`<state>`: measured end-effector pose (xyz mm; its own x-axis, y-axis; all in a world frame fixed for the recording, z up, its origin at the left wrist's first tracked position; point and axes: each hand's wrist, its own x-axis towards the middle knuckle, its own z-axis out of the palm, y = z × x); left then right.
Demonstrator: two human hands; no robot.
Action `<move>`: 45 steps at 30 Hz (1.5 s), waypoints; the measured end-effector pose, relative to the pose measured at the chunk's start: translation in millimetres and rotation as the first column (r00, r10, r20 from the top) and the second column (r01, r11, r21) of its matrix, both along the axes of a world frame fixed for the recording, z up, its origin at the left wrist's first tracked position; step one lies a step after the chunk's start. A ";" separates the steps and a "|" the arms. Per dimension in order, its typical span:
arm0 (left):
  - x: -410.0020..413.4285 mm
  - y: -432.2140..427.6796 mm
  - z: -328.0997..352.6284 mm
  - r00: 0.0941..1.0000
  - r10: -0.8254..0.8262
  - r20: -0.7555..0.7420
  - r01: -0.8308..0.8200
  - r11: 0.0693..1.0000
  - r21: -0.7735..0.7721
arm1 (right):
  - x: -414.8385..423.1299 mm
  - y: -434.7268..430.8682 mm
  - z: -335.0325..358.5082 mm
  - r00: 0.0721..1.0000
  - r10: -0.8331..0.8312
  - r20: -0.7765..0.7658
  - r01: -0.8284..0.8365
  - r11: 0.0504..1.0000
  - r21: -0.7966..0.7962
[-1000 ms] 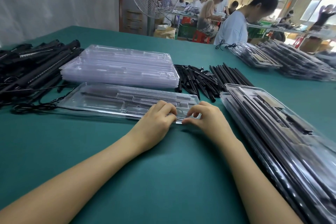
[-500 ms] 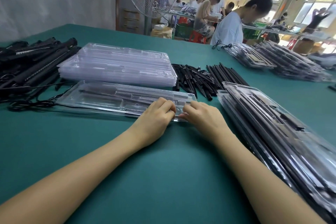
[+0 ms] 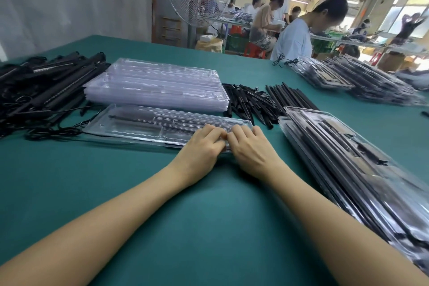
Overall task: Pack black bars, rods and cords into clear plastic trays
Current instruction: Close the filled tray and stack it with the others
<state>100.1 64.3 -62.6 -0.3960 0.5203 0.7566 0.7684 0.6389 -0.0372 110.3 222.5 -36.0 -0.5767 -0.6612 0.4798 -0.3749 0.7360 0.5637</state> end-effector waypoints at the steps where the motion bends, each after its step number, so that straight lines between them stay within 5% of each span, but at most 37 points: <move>1: 0.5 0.2 -0.1 1.000 0.008 0.000 -0.008 1.000 0.007 | -0.3 0.2 0.9 1.000 -0.009 0.008 0.009 1.000 0.002; 14: 3.0 -1.2 1.5 0.999 0.037 0.024 -0.037 0.999 0.006 | -2.8 1.5 7.9 0.998 0.028 0.052 -0.028 1.000 0.007; 23: 11.1 -5.3 8.2 0.989 0.019 0.146 -0.022 1.000 0.020 | -0.1 11.3 35.8 0.905 0.083 0.417 -0.078 0.997 -0.029; 30: 16.0 -8.6 6.8 0.977 0.046 0.208 -0.051 0.999 0.015 | -4.9 1.5 38.5 0.952 0.175 0.252 -0.217 0.965 0.147; 40: 21.0 -9.1 7.7 0.965 0.122 0.232 -0.101 0.990 -0.103 | -2.2 -3.0 16.8 0.901 -0.104 0.421 0.020 0.980 0.200; 45: 23.7 -8.1 7.6 0.956 0.154 0.250 -0.127 0.985 -0.121 | -8.9 2.6 16.4 0.928 -0.019 0.372 -0.079 0.966 0.246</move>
